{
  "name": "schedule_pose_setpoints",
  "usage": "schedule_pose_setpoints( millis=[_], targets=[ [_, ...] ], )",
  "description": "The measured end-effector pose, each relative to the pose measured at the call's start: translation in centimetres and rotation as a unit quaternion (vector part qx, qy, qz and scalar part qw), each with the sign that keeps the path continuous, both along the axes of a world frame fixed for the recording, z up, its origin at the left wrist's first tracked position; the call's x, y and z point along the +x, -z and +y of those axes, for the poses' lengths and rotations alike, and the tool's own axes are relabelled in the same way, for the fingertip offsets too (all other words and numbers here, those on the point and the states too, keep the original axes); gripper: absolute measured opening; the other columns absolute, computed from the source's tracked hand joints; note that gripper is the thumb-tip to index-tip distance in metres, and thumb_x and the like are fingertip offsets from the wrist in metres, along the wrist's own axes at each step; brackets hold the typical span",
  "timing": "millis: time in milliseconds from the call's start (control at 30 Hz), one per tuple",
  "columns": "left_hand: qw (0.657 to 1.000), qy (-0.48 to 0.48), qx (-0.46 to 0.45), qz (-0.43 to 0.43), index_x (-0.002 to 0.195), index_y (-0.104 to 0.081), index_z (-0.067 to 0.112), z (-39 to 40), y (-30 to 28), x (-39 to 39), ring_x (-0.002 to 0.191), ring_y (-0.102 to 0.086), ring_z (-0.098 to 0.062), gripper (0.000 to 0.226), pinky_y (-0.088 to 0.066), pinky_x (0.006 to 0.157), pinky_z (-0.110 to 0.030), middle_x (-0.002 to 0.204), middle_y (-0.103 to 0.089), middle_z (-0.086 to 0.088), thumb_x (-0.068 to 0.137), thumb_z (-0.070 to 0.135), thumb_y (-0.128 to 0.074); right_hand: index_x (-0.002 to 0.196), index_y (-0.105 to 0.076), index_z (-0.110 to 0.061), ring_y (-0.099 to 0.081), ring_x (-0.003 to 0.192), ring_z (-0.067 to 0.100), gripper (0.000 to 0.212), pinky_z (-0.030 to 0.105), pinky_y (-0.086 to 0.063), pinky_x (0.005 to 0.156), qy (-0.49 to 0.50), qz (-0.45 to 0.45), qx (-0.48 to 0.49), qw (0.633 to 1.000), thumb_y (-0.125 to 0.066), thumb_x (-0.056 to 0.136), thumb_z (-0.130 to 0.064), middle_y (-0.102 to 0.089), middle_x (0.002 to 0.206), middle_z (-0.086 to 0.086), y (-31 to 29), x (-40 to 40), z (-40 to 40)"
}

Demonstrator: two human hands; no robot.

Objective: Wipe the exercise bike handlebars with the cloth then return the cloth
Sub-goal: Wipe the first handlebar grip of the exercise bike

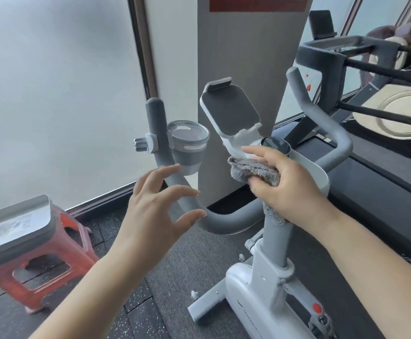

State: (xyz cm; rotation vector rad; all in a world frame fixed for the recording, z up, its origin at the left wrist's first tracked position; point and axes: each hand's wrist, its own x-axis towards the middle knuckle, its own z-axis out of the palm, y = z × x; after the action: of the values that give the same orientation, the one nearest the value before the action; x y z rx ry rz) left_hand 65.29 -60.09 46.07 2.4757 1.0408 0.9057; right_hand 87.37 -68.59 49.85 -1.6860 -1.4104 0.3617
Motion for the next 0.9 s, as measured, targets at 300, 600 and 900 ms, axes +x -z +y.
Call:
schedule_pose_setpoints(
  millis=[300,600,900],
  targets=[
    [0.999,-0.011,0.001,-0.035,0.099,-0.069,0.039,5.1,-2.1,-1.8,0.129,-0.030,-0.008,0.043,-0.029,0.102,-0.032,0.136,-0.046,0.013,0.070,0.064,-0.052,0.102,-0.065,-0.046,-0.059,0.104,-0.007,0.036,0.004,-0.039,0.091,-0.055,0.005,-0.011,0.998,-0.068,0.086,-0.014,-0.067,0.111,-0.017,-1.7,-0.9,7.2],
    [0.993,-0.045,-0.038,-0.105,0.098,-0.063,0.044,10.1,-3.8,-2.1,0.105,-0.047,0.009,0.020,-0.028,0.084,-0.001,0.130,-0.050,0.024,0.079,0.039,-0.068,0.084,-0.075,-0.024,-0.063,0.062,-0.001,0.006,0.017,-0.050,0.068,0.009,0.154,0.049,0.987,-0.073,0.081,-0.029,-0.071,0.066,-0.012,-2.5,-2.6,14.0],
    [0.991,-0.045,-0.090,-0.088,0.089,-0.061,0.044,11.7,-4.2,-1.3,0.092,-0.054,0.020,0.015,-0.032,0.073,0.005,0.103,-0.064,0.033,0.077,0.041,-0.070,0.094,-0.069,-0.008,-0.066,0.066,0.011,0.025,0.024,-0.057,0.068,-0.042,0.328,0.001,0.944,-0.066,0.087,-0.031,-0.070,0.079,0.006,-4.3,-4.4,20.7]
  ],
)
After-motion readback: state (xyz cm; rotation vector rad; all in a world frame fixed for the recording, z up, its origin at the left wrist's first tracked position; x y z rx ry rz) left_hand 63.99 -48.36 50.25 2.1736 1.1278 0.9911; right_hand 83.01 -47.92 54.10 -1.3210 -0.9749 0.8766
